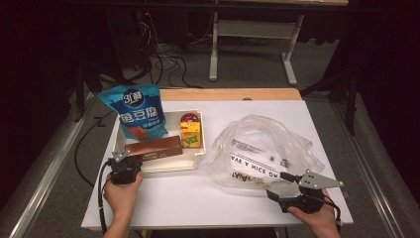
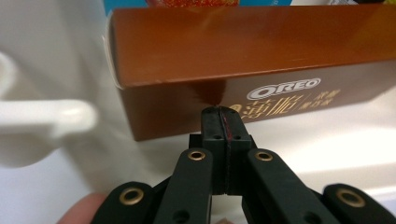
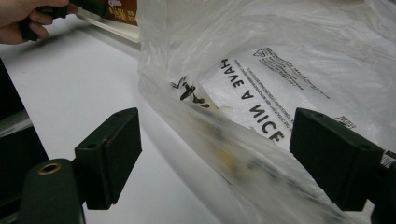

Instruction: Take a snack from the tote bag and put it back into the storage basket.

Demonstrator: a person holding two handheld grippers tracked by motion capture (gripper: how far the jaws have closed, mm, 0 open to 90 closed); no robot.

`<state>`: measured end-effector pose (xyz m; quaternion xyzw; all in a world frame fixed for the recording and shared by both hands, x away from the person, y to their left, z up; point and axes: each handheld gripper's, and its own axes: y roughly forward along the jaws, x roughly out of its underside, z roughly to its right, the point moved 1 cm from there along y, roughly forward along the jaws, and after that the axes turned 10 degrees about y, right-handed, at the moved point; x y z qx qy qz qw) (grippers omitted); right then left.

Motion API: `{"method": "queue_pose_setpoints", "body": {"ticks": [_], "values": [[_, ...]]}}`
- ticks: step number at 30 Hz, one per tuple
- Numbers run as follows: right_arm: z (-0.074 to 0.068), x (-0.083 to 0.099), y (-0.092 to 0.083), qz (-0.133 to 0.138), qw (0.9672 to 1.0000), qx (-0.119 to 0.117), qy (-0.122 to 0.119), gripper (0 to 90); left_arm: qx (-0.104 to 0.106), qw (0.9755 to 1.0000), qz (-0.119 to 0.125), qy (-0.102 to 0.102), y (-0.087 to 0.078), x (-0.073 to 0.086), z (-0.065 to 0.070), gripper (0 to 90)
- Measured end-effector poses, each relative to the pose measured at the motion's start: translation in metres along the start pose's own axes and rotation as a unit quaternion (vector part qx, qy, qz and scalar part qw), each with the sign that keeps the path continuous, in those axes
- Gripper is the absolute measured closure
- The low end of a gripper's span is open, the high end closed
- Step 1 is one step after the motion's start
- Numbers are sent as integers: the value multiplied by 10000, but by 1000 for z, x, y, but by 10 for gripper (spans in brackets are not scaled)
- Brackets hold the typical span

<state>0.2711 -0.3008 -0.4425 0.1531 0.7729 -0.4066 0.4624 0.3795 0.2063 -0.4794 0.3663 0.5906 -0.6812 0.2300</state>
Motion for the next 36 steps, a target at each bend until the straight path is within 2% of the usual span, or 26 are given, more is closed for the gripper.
{"method": "queue_pose_setpoints", "body": {"ticks": [4, 11, 14, 16, 19, 21, 24, 26, 31, 33, 35, 36], "values": [[1, 1, 0, -25, 10000, 5, 7, 169, -113, 9999, 48, -38, 4, -1, 5, 900], [0, 1, 2, -52, 10000, -13, -28, 170, -35, 9998, 76, -207, 9, -2, 5, 900], [0, 1, 2, -61, 10000, -10, -28, 170, -55, 9997, 90, -216, 10, -2, 5, 900], [0, 1, 2, -53, 10000, -13, -36, 170, 39, 9997, 98, -224, 8, -1, 6, 900], [0, 1, 1, -51, 10000, -13, -30, 170, 151, 9997, 178, -93, 3, 3, 12, 894], [1, 2, 2, -60, 10000, -15, -21, 170, 202, 9994, 270, 1, -2, 6, 15, 833], [1, 2, 2, -62, 10000, -18, -23, 169, 463, 9980, 417, 49, -11, 6, 18, 670], [1, 1, 2, -58, 10000, -14, -14, 167, 600, 9970, 464, 124, -16, 4, 21, 607], [1, 1, -1, -24, 10000, 36, -10, 161, 947, 9932, 653, 185, -31, 1, 25, 401], [2, 1, -2, -12, 10000, 56, 19, 155, 948, 9925, 700, 317, -36, 1, 26, 272], [2, 1, -2, -11, 10000, 89, 37, 148, 1030, 9910, 739, 426, -40, 2, 28, 191], [2, 1, -2, -1, 9999, 104, 36, 147, 1135, 9893, 783, 476, -42, 3, 28, 168]]}}
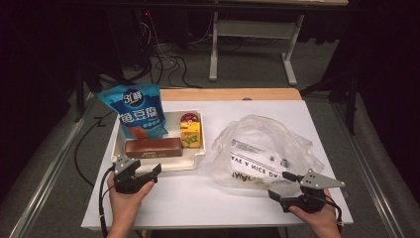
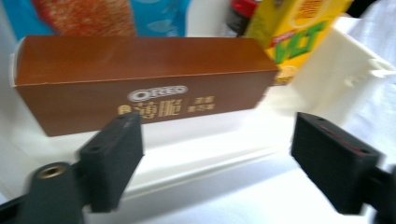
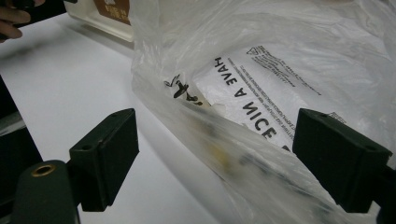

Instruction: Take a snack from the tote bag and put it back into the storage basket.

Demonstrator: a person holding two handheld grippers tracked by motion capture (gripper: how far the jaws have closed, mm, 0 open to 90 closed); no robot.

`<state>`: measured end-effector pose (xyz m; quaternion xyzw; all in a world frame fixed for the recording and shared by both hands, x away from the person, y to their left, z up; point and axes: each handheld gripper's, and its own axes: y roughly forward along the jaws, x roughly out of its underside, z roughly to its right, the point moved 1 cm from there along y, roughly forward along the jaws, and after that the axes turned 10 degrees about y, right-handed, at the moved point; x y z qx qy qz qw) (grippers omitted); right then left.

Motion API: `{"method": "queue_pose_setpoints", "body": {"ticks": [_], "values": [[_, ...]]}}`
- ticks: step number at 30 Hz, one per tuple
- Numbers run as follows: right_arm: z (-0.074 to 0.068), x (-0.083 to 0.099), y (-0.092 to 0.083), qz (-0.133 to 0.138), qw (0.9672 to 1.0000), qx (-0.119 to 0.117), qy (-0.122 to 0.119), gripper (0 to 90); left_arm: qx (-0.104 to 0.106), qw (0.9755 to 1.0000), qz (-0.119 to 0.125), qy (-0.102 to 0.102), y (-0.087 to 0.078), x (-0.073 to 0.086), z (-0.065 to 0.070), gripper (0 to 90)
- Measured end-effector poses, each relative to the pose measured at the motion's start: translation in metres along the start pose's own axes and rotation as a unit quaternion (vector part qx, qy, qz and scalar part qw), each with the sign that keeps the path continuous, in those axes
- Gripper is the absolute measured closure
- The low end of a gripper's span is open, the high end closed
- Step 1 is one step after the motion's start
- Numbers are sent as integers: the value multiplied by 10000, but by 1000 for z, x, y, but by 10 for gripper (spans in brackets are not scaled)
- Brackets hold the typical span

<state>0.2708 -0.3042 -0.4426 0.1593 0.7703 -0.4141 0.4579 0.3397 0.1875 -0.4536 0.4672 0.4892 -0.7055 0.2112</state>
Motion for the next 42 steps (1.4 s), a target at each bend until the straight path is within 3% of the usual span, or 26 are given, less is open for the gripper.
{"method": "queue_pose_setpoints", "body": {"ticks": [2, 8, 13, 18, 23, 28, 33, 42], "values": [[0, 0, -1, 10, 10000, 22, 12, 145, 97, 9998, 4, 185, -4, 1, 2, 136], [2, 0, -5, 87, 9999, 100, 49, 144, 437, 9980, 165, 415, -17, 5, 4, 36], [6, 0, -9, 135, 9997, 152, 158, 143, 569, 9964, 202, 588, -30, 9, 0, 26], [11, 1, -15, 188, 9994, 225, 207, 142, 467, 9978, 149, 453, -38, 16, -10, 52], [17, 3, -21, 221, 9988, 346, 285, 141, 404, 9977, 157, 527, -46, 18, -16, 73], [24, 5, -26, 248, 9981, 455, 328, 142, 477, 9974, 184, 509, -51, 23, -21, 71], [29, 6, -31, 281, 9975, 538, 369, 140, 654, 9950, 385, 657, -57, 25, -27, 64], [47, 12, -45, 357, 9945, 811, 551, 137, 514, 9972, 238, 488, -54, 32, -41, 79]]}}
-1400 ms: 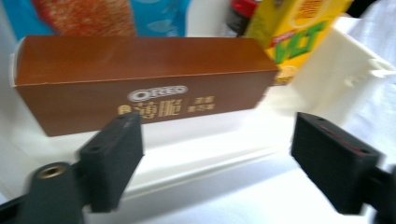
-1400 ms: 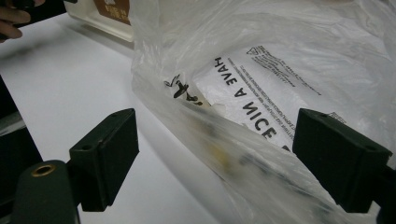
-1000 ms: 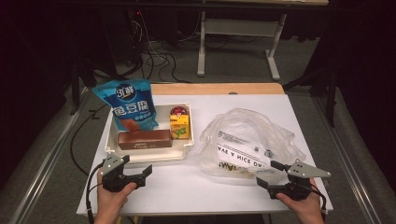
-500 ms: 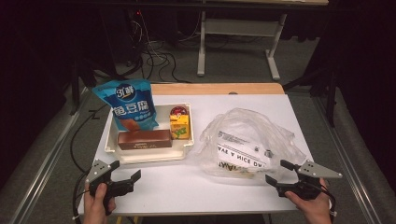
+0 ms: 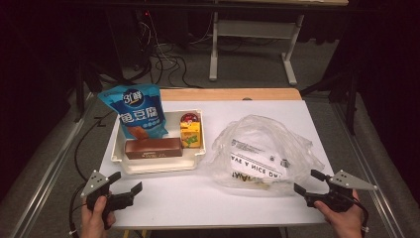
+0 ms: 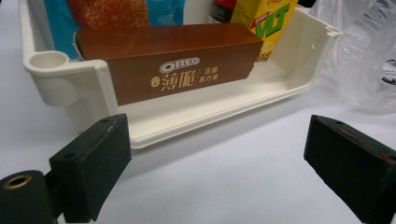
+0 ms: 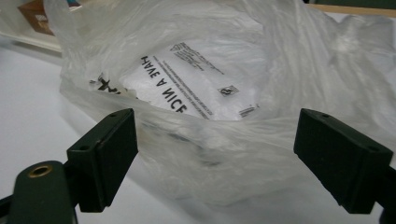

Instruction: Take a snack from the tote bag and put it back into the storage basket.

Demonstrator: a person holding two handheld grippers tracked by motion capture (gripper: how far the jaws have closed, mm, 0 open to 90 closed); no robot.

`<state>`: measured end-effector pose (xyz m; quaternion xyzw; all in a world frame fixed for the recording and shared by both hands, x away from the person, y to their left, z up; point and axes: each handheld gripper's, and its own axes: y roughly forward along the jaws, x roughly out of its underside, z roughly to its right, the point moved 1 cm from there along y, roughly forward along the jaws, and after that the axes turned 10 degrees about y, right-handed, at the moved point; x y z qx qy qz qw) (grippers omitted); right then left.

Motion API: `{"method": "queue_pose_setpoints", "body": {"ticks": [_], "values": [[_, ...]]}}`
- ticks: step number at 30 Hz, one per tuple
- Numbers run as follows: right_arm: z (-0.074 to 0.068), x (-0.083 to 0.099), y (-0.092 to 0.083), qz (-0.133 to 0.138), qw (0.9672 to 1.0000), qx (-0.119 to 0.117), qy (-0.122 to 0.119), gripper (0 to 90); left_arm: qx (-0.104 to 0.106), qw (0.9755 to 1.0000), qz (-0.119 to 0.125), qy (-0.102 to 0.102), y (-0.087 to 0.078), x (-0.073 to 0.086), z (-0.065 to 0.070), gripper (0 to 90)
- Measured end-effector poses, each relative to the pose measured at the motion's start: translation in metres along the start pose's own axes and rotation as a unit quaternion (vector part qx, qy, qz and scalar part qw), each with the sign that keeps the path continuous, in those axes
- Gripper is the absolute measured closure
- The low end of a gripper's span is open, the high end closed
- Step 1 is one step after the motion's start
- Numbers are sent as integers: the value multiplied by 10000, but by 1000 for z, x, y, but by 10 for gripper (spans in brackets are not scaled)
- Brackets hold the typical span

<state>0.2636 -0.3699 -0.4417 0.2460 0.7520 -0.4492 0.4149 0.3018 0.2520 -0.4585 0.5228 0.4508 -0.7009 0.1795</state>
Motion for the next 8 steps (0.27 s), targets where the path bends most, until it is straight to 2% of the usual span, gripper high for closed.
{"method": "queue_pose_setpoints", "body": {"ticks": [4, 8], "values": [[7, 1, -4, 67, 9999, 38, 112, 137, -24, 10000, -45, -18, 1, 1, -1, 83], [7, 0, -7, 160, 9998, 17, 90, 137, -87, 9997, -219, 40, 4, 3, -1, 84]]}}
